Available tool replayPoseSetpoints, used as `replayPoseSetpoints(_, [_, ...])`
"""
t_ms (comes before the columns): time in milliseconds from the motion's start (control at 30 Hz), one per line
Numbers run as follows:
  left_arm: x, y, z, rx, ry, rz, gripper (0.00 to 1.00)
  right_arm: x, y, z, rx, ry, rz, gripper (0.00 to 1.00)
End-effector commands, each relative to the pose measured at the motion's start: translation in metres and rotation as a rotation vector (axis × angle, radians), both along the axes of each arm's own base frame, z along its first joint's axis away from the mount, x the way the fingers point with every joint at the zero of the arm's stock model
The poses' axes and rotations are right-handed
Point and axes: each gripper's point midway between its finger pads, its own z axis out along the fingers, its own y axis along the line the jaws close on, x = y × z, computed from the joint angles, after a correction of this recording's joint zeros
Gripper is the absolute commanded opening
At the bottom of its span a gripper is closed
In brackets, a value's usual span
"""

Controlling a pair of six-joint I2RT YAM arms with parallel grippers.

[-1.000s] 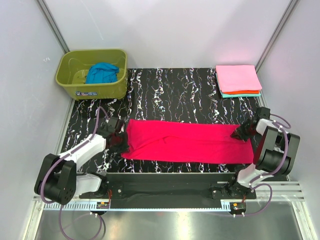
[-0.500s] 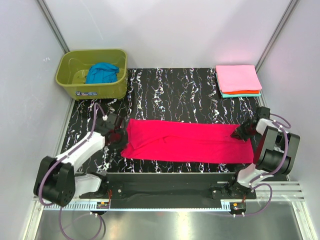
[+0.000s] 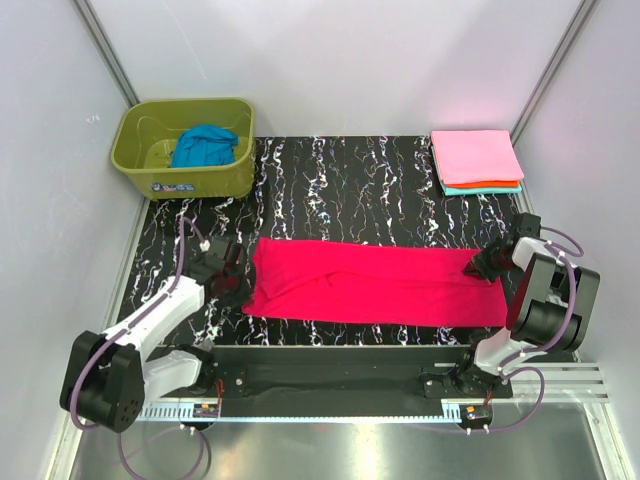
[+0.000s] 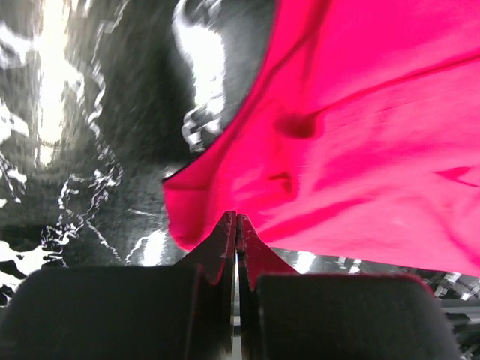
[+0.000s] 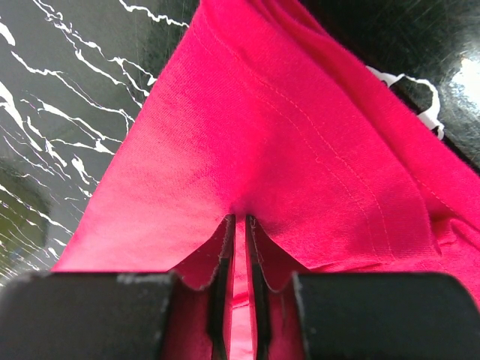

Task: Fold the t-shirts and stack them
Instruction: Fold the tshirt

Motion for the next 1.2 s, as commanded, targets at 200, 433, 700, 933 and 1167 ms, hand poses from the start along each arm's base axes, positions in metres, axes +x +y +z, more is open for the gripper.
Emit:
replayPoseSetpoints(200, [-0.017, 0.025, -0.043, 0.119, 0.087, 0.103, 0.0, 0.009, -0.016, 0.004, -0.068, 0.002, -0.017, 0.17])
replayPoseSetpoints(433, [-0.005, 0.027, -0.035, 0.144, 0.05, 0.095, 0.0, 0.008, -0.018, 0.0, -0.075, 0.015, -0.017, 0.17])
replayPoseSetpoints(700, [0.042, 0.009, 0.048, 0.073, -0.147, 0.044, 0.04, 0.012, -0.015, 0.027, -0.085, -0.06, -0.005, 0.17])
replayPoseSetpoints(933, [0.061, -0.038, 0.061, -0.147, -0.212, -0.029, 0.06, 0.015, -0.012, 0.04, -0.073, -0.092, -0.003, 0.17])
replayPoseSetpoints(1167, [0.055, -0.044, 0.023, -0.119, -0.121, -0.063, 0.05, 0.015, -0.011, 0.043, -0.069, -0.096, -0.004, 0.17])
